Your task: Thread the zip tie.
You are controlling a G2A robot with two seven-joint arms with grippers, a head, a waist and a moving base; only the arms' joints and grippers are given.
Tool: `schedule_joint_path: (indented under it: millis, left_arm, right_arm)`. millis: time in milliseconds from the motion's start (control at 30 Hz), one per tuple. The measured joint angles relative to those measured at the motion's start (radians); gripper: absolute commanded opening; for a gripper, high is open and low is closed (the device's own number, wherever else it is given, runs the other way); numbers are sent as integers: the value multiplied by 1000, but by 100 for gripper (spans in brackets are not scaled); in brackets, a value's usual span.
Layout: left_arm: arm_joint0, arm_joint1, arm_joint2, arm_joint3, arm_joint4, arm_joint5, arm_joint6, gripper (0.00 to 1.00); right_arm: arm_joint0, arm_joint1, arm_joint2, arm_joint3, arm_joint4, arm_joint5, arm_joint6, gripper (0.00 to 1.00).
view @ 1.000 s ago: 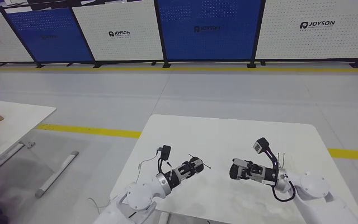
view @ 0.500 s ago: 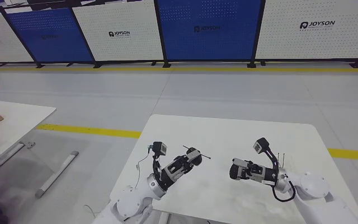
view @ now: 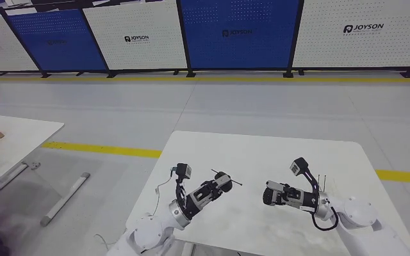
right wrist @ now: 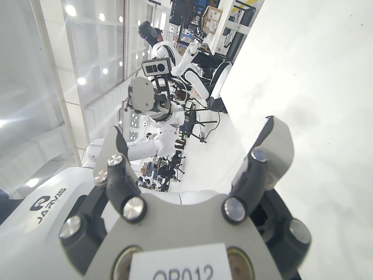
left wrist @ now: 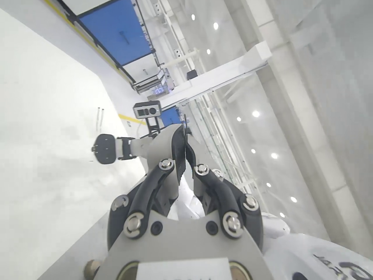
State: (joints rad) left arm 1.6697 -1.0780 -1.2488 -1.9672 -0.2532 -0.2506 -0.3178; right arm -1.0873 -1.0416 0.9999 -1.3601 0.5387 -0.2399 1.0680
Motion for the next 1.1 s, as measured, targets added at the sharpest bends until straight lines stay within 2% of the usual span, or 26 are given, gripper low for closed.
schedule_joint_path:
  millis: [233, 367, 433, 900, 967, 1100]
  left_arm:
    - [-34, -2, 50, 42, 165, 106, 5, 0]
    - [-52, -8, 72, 79, 144, 168, 15, 0]
    - [-54, -9, 77, 85, 111, 167, 8, 0]
    - [-54, -9, 77, 84, 120, 166, 8, 0]
    - [-56, -9, 82, 93, 136, 178, 9, 0]
    - [-70, -5, 101, 107, 222, 235, -30, 0]
  right_arm:
    - [0, 0, 0, 0, 0, 0, 0, 100]
    - [0, 0, 0, 0, 0, 0, 0, 100]
    - [0, 0, 0, 0, 0, 0, 0, 100]
    - [0, 0, 0, 0, 0, 0, 0, 100]
    - [0, 0, 0, 0, 0, 0, 0, 100]
    - [0, 0, 0, 0, 0, 0, 0, 100]
